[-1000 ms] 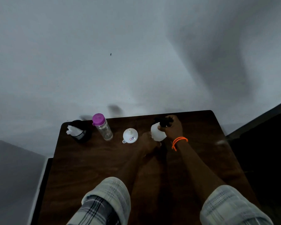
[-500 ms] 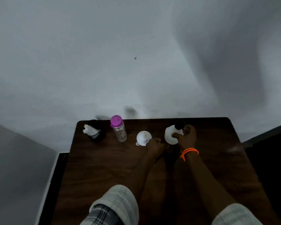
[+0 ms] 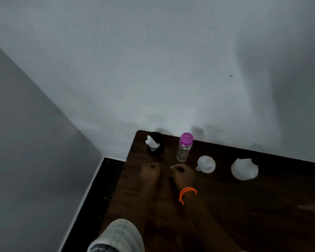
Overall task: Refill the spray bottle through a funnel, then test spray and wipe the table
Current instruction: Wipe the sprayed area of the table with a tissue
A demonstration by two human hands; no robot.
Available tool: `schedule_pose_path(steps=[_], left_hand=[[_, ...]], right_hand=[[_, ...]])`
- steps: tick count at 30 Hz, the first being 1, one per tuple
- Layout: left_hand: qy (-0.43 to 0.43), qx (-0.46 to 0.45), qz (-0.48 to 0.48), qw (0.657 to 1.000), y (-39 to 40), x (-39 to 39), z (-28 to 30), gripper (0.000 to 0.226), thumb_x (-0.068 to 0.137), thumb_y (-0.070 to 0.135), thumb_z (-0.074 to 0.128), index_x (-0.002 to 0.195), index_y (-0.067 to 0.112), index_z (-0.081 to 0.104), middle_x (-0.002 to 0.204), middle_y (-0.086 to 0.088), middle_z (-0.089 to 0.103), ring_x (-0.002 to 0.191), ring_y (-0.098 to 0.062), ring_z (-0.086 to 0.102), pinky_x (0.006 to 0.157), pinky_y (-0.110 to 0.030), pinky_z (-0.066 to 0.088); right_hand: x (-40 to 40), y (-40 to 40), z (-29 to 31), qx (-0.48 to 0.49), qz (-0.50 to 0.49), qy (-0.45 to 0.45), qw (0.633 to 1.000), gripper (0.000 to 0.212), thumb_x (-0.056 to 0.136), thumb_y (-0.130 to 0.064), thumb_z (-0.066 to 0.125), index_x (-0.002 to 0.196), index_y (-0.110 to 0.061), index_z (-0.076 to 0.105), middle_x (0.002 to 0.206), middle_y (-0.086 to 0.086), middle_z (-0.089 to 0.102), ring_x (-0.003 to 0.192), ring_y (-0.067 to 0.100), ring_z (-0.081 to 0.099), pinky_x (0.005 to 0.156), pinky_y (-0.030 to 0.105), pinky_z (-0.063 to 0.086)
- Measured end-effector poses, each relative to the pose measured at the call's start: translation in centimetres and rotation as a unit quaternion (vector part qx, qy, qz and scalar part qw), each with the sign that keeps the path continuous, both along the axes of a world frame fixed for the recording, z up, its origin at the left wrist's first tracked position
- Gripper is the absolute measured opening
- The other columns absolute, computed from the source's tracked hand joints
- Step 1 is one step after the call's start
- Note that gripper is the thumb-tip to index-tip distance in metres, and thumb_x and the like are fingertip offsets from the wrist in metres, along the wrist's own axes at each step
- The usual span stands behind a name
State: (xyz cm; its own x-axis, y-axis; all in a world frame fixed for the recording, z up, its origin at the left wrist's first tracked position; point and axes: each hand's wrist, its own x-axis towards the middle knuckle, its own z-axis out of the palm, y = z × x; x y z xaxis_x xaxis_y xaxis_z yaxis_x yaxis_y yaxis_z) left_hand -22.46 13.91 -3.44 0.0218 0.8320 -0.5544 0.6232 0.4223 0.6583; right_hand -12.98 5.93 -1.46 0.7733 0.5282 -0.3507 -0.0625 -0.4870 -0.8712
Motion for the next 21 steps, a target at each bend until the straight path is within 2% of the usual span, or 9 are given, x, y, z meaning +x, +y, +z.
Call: schedule_pose_path(steps=[2, 5, 7, 9, 11, 13, 18, 21], left_hand=[[-0.009, 0.046, 0.045, 0.998, 2.0, -1.5, 1.7, 0.021, 0.089, 0.026, 0.063, 0.099, 0.014, 0.078, 0.102, -0.014, 0.075, 0.103, -0.033, 0.067, 0.091, -0.033, 0.050], [-0.040, 0.098, 0.070, 0.992, 4.6, -2.6, 4.9, 0.018, 0.088, 0.024, 0.066, 0.097, 0.015, 0.078, 0.102, -0.010, 0.075, 0.103, -0.029, 0.067, 0.087, -0.028, 0.047], [-0.045, 0.109, 0.063, 0.991, 6.0, -2.9, 6.1, 0.020, 0.085, 0.032, 0.068, 0.100, 0.022, 0.078, 0.104, -0.004, 0.075, 0.104, -0.025, 0.067, 0.090, -0.028, 0.048], [-0.049, 0.096, 0.043, 0.993, 7.2, -3.0, 6.7, 0.024, 0.084, 0.036, 0.070, 0.105, 0.027, 0.076, 0.110, 0.000, 0.075, 0.109, -0.022, 0.065, 0.095, -0.025, 0.046], [-0.060, 0.100, 0.014, 0.993, 8.0, -2.9, 6.8, 0.024, 0.084, 0.033, 0.071, 0.107, 0.028, 0.076, 0.113, 0.002, 0.074, 0.112, -0.019, 0.065, 0.093, -0.020, 0.042], [-0.066, 0.111, -0.012, 0.992, 8.4, -2.7, 6.7, 0.023, 0.087, 0.028, 0.070, 0.109, 0.026, 0.075, 0.114, 0.001, 0.074, 0.112, -0.018, 0.064, 0.086, -0.016, 0.038], [-0.066, 0.127, -0.038, 0.989, 9.3, -2.0, 5.9, 0.020, 0.092, 0.029, 0.063, 0.108, 0.027, 0.076, 0.110, -0.001, 0.075, 0.102, -0.018, 0.067, 0.078, -0.016, 0.039], [-0.067, 0.145, -0.029, 0.987, 9.7, -1.9, 5.7, 0.017, 0.092, 0.024, 0.062, 0.101, 0.024, 0.077, 0.103, 0.000, 0.076, 0.089, -0.014, 0.066, 0.069, -0.006, 0.038]], right_hand=[[-1.7, 2.8, 1.4, 0.010, 0.053, -0.036, 0.998, 0.005, 0.079, -0.005, 0.078, 0.080, -0.010, 0.076, 0.081, 0.010, 0.075, 0.078, 0.022, 0.068, 0.079, 0.033, 0.054], [-2.5, 6.7, 1.9, 0.031, 0.077, -0.084, 0.993, 0.004, 0.080, -0.008, 0.076, 0.082, -0.011, 0.077, 0.085, 0.009, 0.076, 0.082, 0.023, 0.070, 0.079, 0.031, 0.054], [-2.4, 8.8, 2.1, 0.026, 0.075, -0.113, 0.990, 0.006, 0.081, -0.014, 0.074, 0.085, -0.012, 0.077, 0.088, 0.009, 0.076, 0.085, 0.025, 0.070, 0.082, 0.035, 0.056], [-2.3, 10.3, 2.9, 0.015, 0.086, -0.134, 0.987, 0.009, 0.082, -0.016, 0.073, 0.088, -0.012, 0.078, 0.091, 0.010, 0.076, 0.088, 0.025, 0.070, 0.082, 0.029, 0.052], [-2.1, 11.6, 3.6, 0.000, 0.109, -0.146, 0.983, 0.010, 0.085, -0.017, 0.072, 0.088, -0.010, 0.079, 0.091, 0.011, 0.076, 0.088, 0.025, 0.069, 0.075, 0.025, 0.046], [-1.7, 12.6, 3.7, -0.016, 0.120, -0.151, 0.981, 0.014, 0.086, -0.023, 0.071, 0.084, -0.010, 0.078, 0.086, 0.010, 0.076, 0.085, 0.025, 0.068, 0.069, 0.024, 0.042], [-1.0, 14.7, 2.8, -0.085, 0.162, -0.167, 0.969, 0.045, 0.085, -0.051, 0.066, 0.066, -0.012, 0.072, 0.063, 0.003, 0.068, 0.067, 0.022, 0.066, 0.060, 0.028, 0.046], [-1.0, 15.8, 2.9, -0.111, 0.192, -0.173, 0.960, 0.045, 0.086, -0.048, 0.067, 0.065, -0.009, 0.072, 0.061, 0.006, 0.067, 0.065, 0.026, 0.066, 0.060, 0.027, 0.045]])
